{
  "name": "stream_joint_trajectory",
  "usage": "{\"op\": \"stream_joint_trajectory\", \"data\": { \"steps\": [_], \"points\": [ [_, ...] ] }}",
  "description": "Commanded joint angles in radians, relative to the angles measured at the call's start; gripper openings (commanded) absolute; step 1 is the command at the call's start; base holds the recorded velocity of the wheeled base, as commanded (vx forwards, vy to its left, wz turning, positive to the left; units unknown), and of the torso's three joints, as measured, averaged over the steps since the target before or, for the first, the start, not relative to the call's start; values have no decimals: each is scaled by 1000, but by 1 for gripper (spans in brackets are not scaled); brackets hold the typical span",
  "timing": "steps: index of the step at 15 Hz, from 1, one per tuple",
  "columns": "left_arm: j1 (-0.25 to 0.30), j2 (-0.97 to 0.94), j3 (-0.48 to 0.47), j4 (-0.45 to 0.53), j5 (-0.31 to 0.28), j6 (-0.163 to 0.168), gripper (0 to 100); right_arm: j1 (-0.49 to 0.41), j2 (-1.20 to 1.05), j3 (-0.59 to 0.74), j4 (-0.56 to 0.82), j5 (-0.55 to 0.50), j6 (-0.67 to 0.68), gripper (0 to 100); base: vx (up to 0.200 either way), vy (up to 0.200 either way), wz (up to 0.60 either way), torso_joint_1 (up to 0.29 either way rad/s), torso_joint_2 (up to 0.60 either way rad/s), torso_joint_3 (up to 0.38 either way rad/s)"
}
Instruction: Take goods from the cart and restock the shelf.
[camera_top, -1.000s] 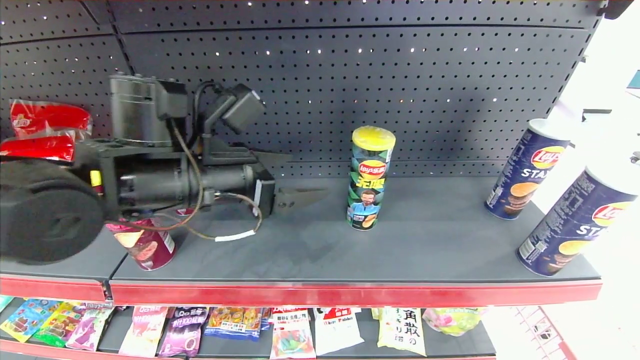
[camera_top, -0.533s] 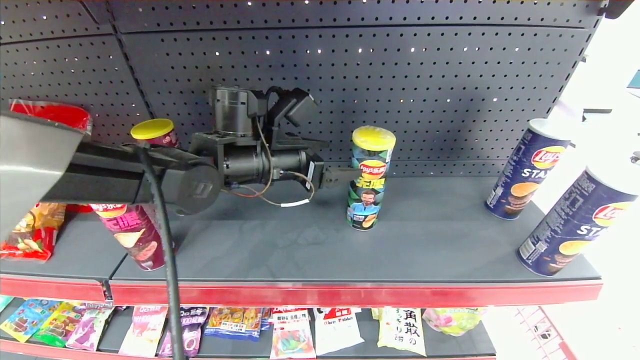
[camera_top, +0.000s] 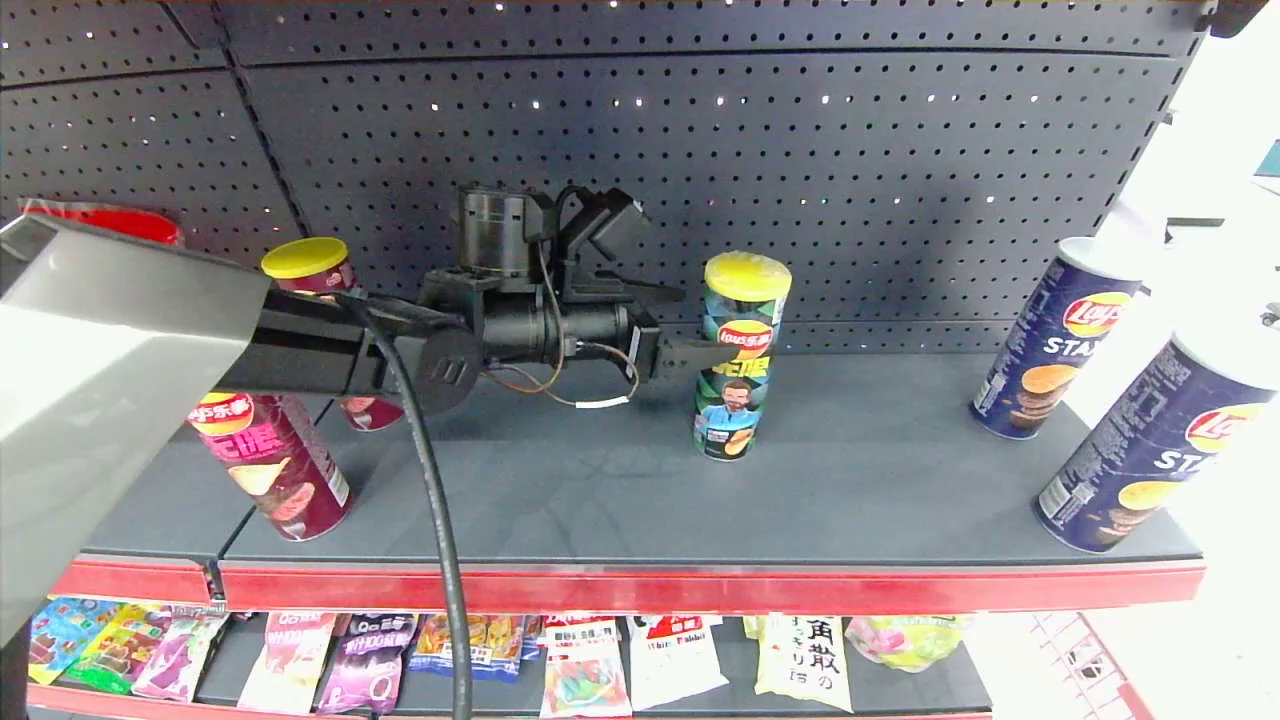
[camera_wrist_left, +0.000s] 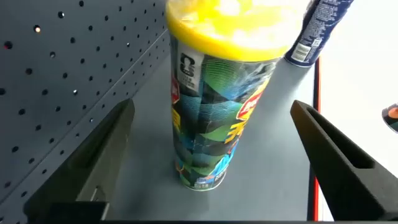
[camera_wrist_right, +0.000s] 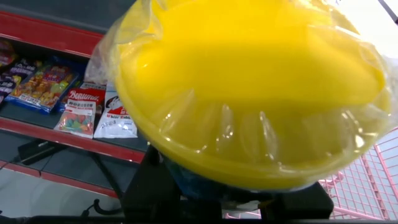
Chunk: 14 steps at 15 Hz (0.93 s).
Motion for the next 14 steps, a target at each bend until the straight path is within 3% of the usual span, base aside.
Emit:
{"op": "stream_joint_trajectory", "data": {
  "steps": [1,7,14],
  "points": [
    [-1,20,-25,1,-7,-1,100,-1,1,-2,0,1,0,0,0,0,0,0,0,0],
    [-6,85,-94,2,-59,-2,100,-1,1,-4,0,-9,0,0,0,0,0,0,0,0],
    [-33,144,-212,40,-60,-8,100,-2,-17,-2,3,-9,0,0,0,0,0,0,0,0]
  ]
}}
